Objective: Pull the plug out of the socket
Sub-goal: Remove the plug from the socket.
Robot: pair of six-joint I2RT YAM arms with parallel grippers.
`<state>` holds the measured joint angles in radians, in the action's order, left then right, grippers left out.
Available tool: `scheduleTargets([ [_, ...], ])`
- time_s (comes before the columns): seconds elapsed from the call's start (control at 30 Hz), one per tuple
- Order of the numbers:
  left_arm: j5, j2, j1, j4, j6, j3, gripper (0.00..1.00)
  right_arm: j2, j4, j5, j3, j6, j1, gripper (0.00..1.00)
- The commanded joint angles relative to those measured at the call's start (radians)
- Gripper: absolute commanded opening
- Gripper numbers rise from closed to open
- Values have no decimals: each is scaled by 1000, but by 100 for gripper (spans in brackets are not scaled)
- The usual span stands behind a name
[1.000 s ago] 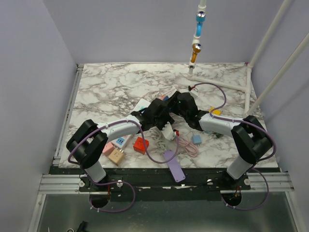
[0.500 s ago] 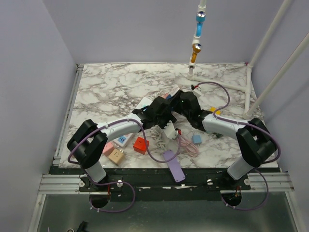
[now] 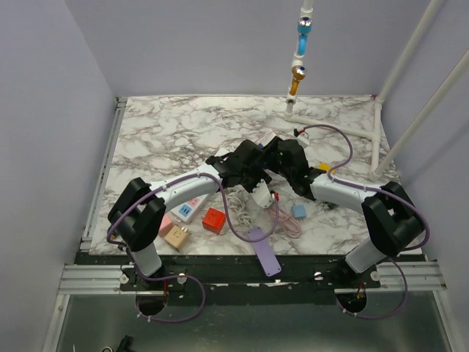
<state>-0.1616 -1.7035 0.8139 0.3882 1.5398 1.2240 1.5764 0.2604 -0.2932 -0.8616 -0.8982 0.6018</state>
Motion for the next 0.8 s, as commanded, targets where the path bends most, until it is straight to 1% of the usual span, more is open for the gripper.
scheduleTargets([
  [0.0,68,-8,-33,267,-56,-2,0,-81,94,-101,22,68,-63,1],
  [0.17,74,14,-33,256,-35,-50,0,-91,118,-7,23,56,-159,1],
  [0.23,83,29,-33,219,-22,-84,0,-89,124,21,14,56,-189,1],
  [0.37,90,58,-33,133,1,-140,0,-83,118,24,4,47,-207,1],
  [0.43,88,65,-33,120,3,-146,0,-80,111,10,10,38,-213,1],
  [0.5,88,65,-32,126,7,-145,0,-74,98,-20,13,42,-217,1],
  [0.63,81,50,-32,188,-7,-123,0,-70,88,-96,12,112,-217,1],
  [0.77,66,36,-32,241,-18,-94,0,-108,119,-77,37,150,-215,0],
])
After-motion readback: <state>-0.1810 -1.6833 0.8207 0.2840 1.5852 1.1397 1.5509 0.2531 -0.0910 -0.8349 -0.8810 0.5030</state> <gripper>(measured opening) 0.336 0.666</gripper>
